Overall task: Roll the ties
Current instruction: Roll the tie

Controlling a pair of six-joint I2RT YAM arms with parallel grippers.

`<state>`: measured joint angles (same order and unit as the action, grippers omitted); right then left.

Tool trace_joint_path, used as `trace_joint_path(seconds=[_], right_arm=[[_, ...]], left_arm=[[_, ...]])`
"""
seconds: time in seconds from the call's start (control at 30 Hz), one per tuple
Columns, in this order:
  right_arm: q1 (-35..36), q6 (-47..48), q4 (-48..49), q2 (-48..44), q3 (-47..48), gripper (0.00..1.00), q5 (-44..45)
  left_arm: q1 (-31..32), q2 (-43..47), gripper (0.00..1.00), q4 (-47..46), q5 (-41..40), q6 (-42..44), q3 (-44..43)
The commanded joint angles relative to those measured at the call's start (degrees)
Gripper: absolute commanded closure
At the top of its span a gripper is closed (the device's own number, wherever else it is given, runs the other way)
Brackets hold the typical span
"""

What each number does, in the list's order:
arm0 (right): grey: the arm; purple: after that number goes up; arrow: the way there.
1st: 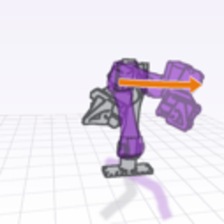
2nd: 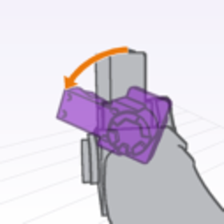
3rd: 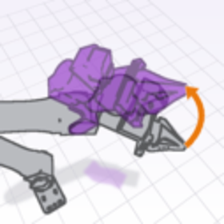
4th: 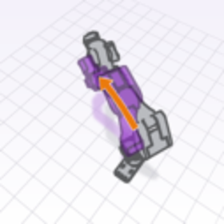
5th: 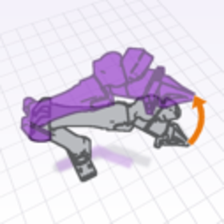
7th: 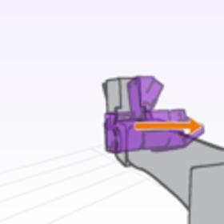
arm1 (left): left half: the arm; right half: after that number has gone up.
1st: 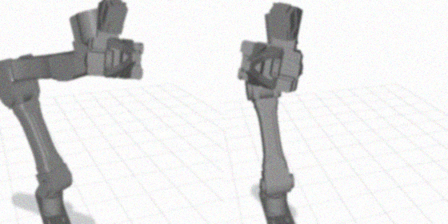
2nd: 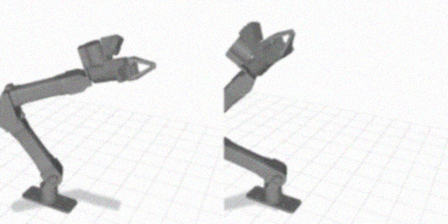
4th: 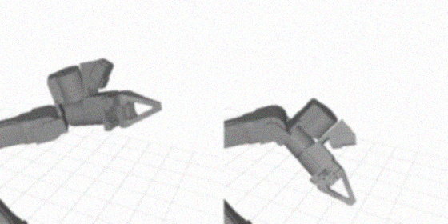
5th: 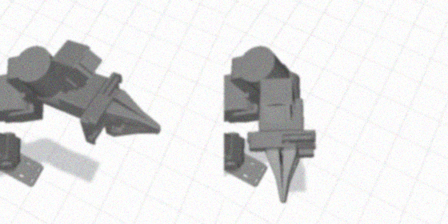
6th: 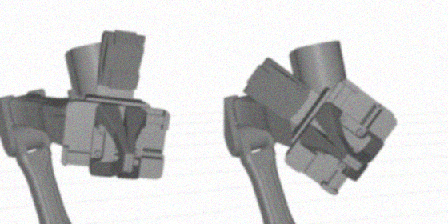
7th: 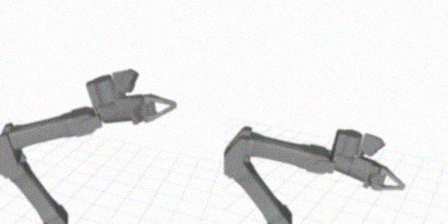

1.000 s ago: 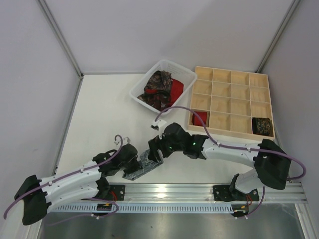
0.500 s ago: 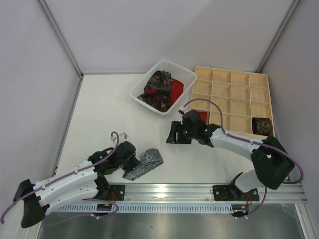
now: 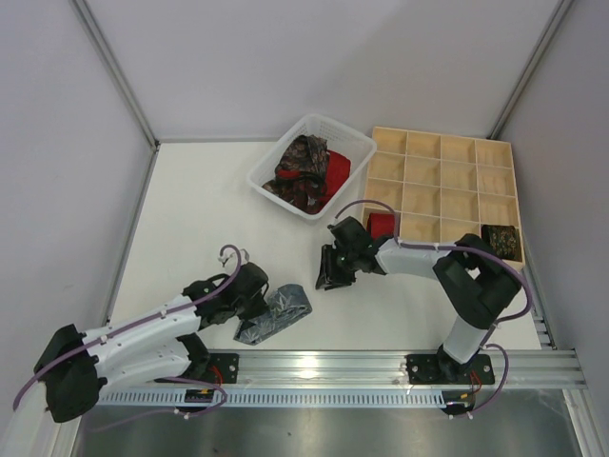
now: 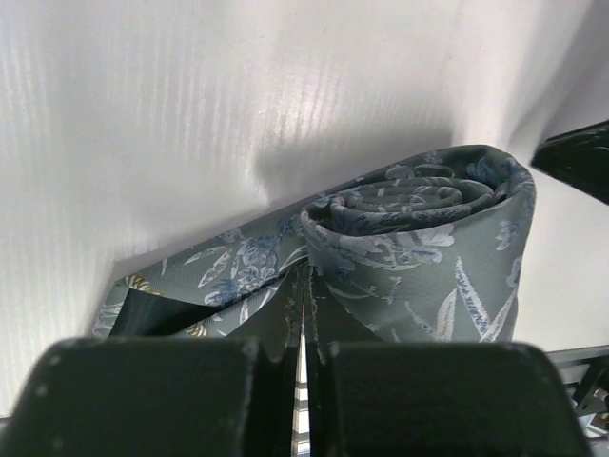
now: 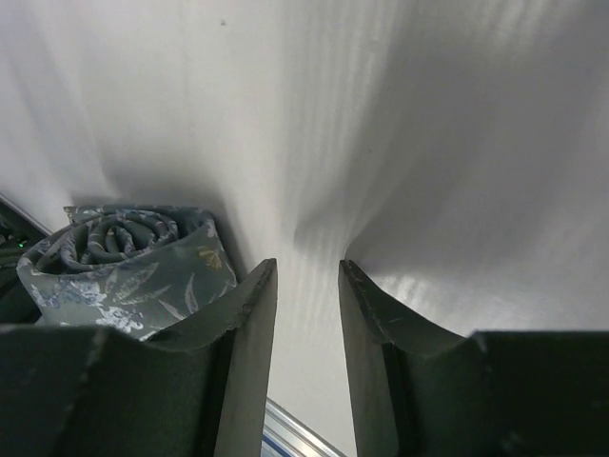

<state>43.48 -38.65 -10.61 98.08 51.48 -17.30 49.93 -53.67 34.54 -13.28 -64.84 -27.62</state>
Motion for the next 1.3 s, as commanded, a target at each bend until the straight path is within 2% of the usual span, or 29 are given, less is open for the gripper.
trace_joint_path(seconds=[0.0, 0.7, 1.03, 1.13, 1.27], right_arm=[[1.16, -0.37, 1.99, 2.55, 1.60, 0.62, -2.38], [4.15, -5.20, 5.34, 2.64, -2.35, 0.66, -5.47], [3.89, -5.56, 5.25, 1.14, -2.53, 0.61, -4.93], [3.80, -4.07, 2.62, 0.36, -1.39, 0.58, -3.10], [1.79, -0.64, -2.47, -3.06, -1.30, 0.36, 1.64]], left_arm=[[-0.45, -0.64, 0.99, -4.12, 0.53, 1.29, -1.74], [-0.45, -12.67, 1.00, -14.41, 6.77, 4.02, -3.41], [0.17, -15.76, 1.00, -18.29, 9.76, 4.54, -2.62], [0.17, -14.37, 1.00, -14.09, 7.40, 4.81, -3.67], [0.08, -9.02, 0.99, -10.91, 5.54, 5.34, -1.83]])
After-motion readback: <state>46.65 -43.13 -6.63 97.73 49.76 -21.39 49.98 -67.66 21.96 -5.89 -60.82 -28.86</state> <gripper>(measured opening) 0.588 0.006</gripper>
